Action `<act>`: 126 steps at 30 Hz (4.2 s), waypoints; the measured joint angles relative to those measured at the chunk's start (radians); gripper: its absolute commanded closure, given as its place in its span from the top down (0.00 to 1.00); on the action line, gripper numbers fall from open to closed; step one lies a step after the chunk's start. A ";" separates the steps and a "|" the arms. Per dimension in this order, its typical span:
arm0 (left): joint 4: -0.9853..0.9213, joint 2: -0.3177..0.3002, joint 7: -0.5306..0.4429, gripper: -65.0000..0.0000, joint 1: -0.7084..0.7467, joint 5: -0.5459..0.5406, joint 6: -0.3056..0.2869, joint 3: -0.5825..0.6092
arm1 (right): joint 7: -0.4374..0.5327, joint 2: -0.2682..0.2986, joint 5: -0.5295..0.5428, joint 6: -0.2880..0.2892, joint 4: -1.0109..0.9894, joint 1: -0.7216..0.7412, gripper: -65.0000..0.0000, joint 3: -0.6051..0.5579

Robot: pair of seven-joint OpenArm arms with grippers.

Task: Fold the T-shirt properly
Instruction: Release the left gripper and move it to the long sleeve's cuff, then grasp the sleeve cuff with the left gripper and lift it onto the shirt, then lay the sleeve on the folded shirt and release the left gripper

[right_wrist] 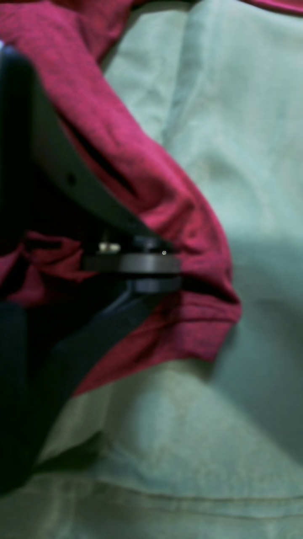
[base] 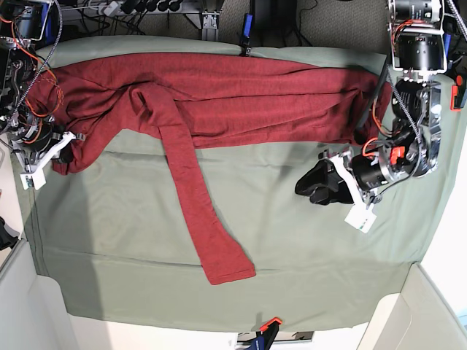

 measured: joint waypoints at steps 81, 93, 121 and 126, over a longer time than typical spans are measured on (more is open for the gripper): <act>0.358 0.083 -0.011 0.00 0.060 0.613 0.251 0.337 | 0.002 0.003 0.101 0.008 0.157 -0.230 0.60 0.183; 0.595 0.004 0.007 0.00 0.311 0.608 0.245 0.183 | 0.001 0.003 0.086 0.009 0.157 -0.231 0.60 0.183; 0.760 0.010 -0.070 0.57 0.594 0.523 0.233 -0.009 | 0.002 0.003 0.087 0.009 0.157 -0.230 0.60 0.183; 0.746 0.010 -0.110 0.57 0.469 0.495 0.232 -0.008 | 0.001 0.003 0.086 0.009 0.157 -0.230 0.60 0.183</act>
